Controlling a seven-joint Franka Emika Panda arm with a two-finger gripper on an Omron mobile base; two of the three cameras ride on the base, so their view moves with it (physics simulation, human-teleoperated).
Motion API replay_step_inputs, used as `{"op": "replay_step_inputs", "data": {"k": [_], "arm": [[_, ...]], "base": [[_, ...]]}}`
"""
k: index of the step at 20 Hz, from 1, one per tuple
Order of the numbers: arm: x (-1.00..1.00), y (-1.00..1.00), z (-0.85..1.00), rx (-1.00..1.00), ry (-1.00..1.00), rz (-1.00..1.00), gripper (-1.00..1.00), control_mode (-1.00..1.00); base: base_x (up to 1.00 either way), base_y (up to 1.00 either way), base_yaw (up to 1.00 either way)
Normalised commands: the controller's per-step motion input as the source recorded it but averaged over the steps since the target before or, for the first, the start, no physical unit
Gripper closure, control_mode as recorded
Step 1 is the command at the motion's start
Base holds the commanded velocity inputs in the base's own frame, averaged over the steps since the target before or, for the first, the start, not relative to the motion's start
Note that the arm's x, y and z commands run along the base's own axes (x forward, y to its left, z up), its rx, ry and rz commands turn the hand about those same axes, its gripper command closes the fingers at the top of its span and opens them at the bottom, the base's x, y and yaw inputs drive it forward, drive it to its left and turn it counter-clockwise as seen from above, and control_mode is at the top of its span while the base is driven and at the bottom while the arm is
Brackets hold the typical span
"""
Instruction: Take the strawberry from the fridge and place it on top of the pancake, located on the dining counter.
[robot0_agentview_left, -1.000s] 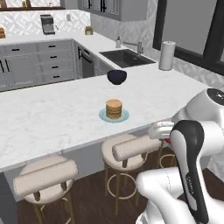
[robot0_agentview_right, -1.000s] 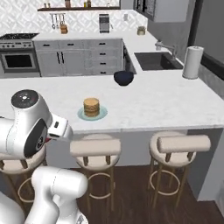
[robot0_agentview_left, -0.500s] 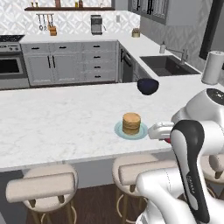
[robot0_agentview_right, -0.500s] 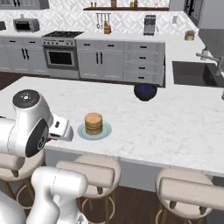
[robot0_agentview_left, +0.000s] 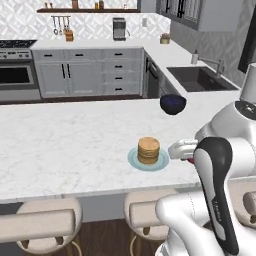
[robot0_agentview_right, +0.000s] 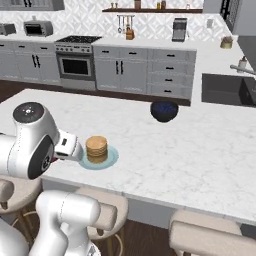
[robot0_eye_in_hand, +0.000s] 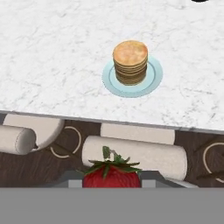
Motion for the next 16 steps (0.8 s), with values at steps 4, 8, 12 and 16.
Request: {"op": "replay_step_inputs", "data": {"k": [4,8,12,16], "arm": [[0.00,0.00,0.00,0.00,0.00,0.00,1.00,1.00],[0.86,-0.14,0.07,0.03,0.37,0.02,1.00,-1.00],[0.85,-0.04,0.11,0.00,0.36,0.00,1.00,-1.00],[0.67,0.00,-0.02,-0.03,0.15,0.00,1.00,-1.00]], "base": [[0.50,-0.32,0.07],[0.00,0.00,0.00],[0.00,0.00,0.00],[0.00,0.00,0.00]]}}
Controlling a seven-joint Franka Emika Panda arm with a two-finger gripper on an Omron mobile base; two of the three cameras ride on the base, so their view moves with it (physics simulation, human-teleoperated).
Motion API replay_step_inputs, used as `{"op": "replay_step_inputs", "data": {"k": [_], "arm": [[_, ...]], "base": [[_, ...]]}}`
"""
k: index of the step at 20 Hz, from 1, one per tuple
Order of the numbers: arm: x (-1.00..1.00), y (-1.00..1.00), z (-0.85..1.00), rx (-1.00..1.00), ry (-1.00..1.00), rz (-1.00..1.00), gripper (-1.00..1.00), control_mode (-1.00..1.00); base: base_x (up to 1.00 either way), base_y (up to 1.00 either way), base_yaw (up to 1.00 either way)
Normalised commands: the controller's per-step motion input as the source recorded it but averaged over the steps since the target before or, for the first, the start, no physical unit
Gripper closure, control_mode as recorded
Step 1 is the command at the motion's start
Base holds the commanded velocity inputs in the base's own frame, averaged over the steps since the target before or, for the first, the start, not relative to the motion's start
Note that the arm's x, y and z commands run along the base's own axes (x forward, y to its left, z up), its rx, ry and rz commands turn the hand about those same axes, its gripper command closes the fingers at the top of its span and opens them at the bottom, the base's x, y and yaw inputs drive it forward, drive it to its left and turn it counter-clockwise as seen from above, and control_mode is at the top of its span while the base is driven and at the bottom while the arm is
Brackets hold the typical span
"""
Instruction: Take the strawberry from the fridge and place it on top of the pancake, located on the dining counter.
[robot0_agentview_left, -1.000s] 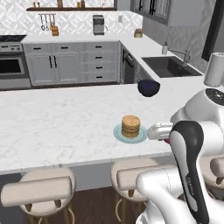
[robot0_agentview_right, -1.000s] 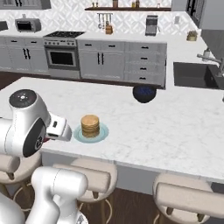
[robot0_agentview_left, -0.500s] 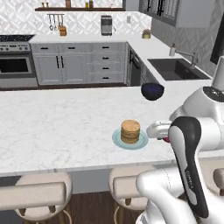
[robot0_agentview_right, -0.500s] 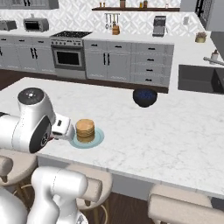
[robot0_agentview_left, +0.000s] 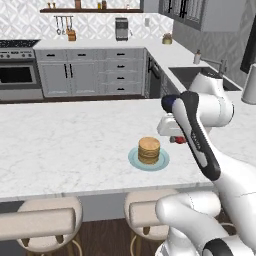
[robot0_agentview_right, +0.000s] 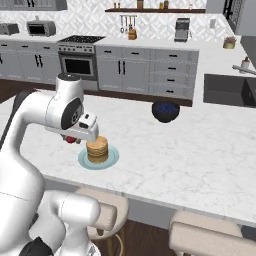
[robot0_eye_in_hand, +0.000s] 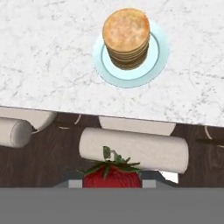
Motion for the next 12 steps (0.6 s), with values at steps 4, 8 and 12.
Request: {"op": "replay_step_inputs", "data": {"k": [4,8,12], "arm": [[0.81,0.00,-0.22,-0.07,0.12,0.00,1.00,-1.00],[0.76,0.00,-0.37,-0.05,0.13,0.00,1.00,-1.00],[0.47,0.00,-0.64,-0.08,0.00,0.00,1.00,-1.00]], "base": [[0.00,0.00,0.00],[0.00,0.00,0.00],[0.00,0.00,0.00]]}}
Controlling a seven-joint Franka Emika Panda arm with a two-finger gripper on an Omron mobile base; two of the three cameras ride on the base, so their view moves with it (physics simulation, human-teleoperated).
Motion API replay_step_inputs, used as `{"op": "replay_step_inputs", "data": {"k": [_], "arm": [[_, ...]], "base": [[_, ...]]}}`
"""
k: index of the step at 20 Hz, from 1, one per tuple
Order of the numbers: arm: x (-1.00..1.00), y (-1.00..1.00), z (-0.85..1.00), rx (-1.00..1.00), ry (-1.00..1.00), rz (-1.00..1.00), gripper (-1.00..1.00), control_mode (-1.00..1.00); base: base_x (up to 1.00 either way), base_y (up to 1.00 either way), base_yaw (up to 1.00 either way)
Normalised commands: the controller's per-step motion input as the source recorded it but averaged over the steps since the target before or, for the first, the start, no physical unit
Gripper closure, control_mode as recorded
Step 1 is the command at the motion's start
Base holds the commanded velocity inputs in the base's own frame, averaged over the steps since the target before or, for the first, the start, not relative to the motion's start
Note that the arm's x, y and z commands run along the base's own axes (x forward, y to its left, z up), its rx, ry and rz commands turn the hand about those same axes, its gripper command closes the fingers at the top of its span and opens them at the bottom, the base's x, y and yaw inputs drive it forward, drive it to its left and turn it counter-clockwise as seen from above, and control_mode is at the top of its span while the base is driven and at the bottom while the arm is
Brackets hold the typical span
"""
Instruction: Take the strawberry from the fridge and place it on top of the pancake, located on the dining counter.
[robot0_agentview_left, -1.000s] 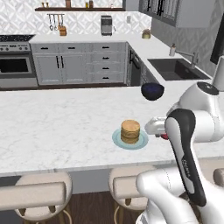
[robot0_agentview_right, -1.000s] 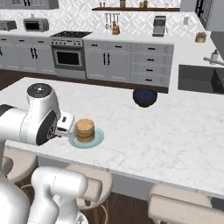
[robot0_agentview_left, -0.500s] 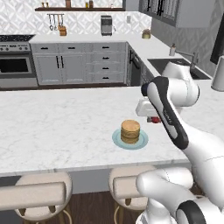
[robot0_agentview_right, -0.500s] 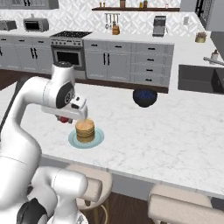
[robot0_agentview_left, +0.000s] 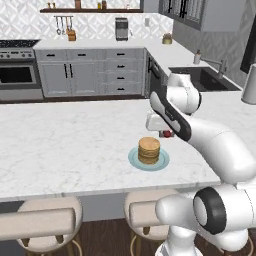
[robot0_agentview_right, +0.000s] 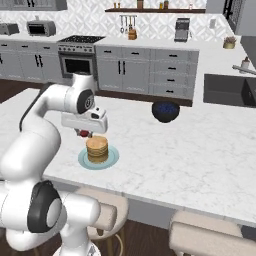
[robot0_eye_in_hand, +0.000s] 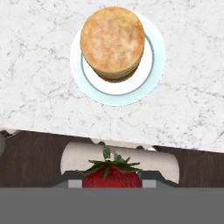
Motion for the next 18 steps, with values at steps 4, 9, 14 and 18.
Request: {"op": "replay_step_inputs", "data": {"k": [4,9,14,18], "arm": [[0.51,0.01,-0.59,-0.09,0.00,0.00,1.00,-1.00],[0.71,0.13,-0.49,-0.06,0.00,0.01,1.00,-1.00],[0.70,0.10,-0.39,-0.03,0.00,0.01,1.00,-1.00],[0.51,0.00,-0.25,0.00,0.00,0.01,1.00,-1.00]], "base": [[0.00,0.00,0.00],[0.00,0.00,0.00],[0.00,0.00,0.00],[0.00,0.00,0.00]]}}
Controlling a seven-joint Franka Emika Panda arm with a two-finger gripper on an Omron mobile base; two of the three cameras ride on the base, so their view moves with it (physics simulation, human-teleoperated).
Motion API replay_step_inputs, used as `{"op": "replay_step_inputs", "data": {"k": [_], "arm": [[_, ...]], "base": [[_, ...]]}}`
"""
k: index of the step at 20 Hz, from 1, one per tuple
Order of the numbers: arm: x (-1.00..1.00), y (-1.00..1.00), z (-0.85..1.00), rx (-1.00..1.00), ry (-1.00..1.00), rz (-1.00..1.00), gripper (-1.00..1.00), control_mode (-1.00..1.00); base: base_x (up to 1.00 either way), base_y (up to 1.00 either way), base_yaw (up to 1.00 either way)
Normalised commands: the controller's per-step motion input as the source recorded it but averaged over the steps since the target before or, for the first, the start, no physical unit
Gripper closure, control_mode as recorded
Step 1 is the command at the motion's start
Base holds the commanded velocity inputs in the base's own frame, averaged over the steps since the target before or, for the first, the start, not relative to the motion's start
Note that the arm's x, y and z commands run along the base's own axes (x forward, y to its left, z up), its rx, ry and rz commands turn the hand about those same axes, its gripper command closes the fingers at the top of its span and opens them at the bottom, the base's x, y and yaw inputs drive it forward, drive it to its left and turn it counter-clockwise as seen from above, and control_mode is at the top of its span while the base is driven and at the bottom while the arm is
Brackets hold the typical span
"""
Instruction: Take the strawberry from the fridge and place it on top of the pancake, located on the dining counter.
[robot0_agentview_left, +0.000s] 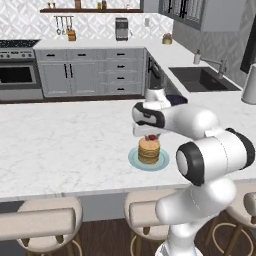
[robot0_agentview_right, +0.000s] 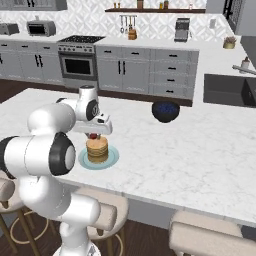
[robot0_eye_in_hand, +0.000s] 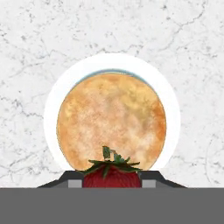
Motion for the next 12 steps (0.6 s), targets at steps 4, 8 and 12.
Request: {"op": "replay_step_inputs", "data": {"k": [4,8,12], "arm": [[0.52,0.00,-0.30,0.00,0.00,0.01,1.00,-1.00],[0.20,0.00,-0.41,0.00,0.00,0.01,1.00,-1.00],[0.18,0.00,-0.38,0.00,0.00,0.01,1.00,-1.00]], "base": [[0.00,0.00,0.00],[0.00,0.00,0.00],[0.00,0.00,0.00]]}}
